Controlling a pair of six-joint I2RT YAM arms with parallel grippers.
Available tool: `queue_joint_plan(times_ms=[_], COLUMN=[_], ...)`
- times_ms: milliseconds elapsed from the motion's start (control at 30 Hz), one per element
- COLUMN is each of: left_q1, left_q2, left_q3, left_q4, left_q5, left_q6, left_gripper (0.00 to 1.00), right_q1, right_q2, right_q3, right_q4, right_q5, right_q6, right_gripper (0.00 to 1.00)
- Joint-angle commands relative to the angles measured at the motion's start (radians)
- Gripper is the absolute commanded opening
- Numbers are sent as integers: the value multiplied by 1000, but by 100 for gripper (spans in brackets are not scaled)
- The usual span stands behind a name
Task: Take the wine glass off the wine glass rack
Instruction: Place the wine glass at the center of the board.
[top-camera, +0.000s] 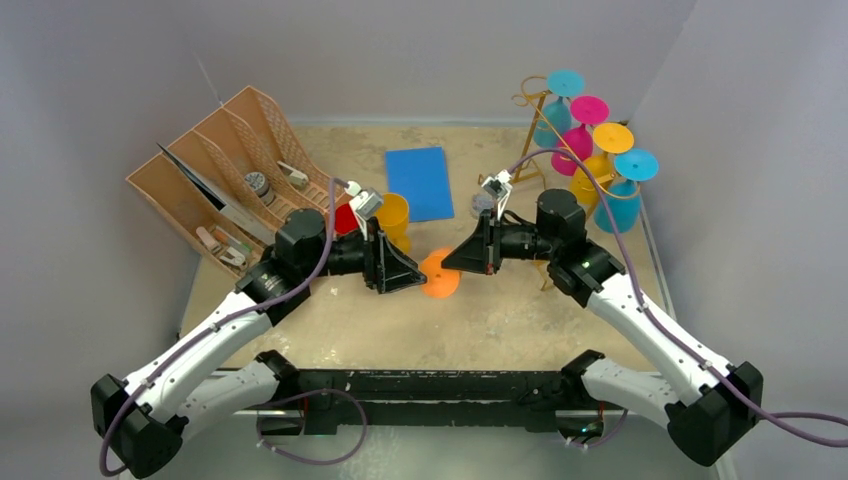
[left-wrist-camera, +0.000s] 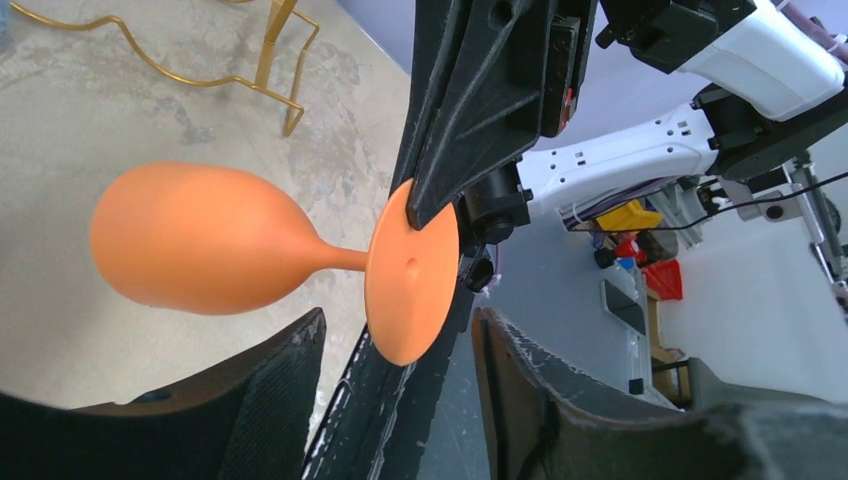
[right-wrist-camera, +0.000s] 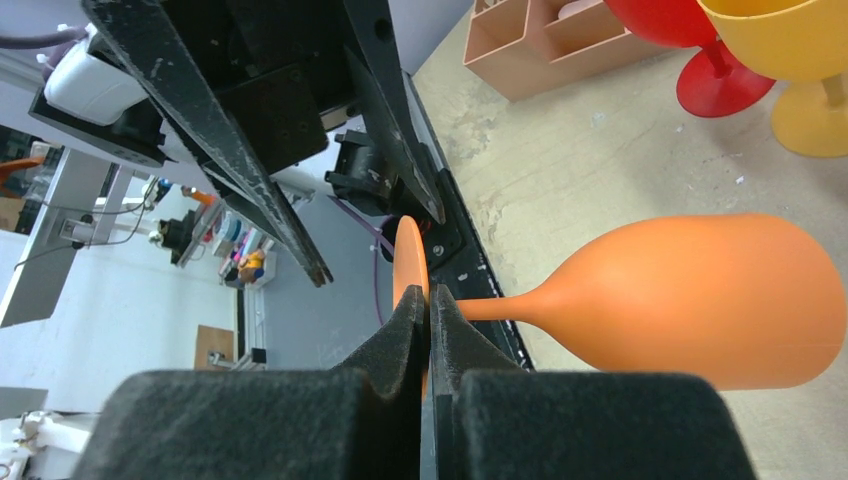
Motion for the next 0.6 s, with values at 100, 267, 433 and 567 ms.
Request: queue_joint_plan(times_ms=[100,267,433,567], left_q1=[-12,-15,-16,-17], left_q2=[19,16,16,22], left_q3=[-70,-83,-88,-81], left_q4=[205,236,237,228], left_q5=[-12,-15,5,36], left_q6=[-98,-117,-114,-106], left_gripper=[47,31,14,0], right_q1=[23,26,27,29], right_q2=[11,21,43,53], right_q3=[28,35,36,43], right_q4=[53,49,61,58], right_q5=[-4,-6,-5,-9], right_q6=[-29,-34,-34,-32], right_gripper=[0,0,0,0])
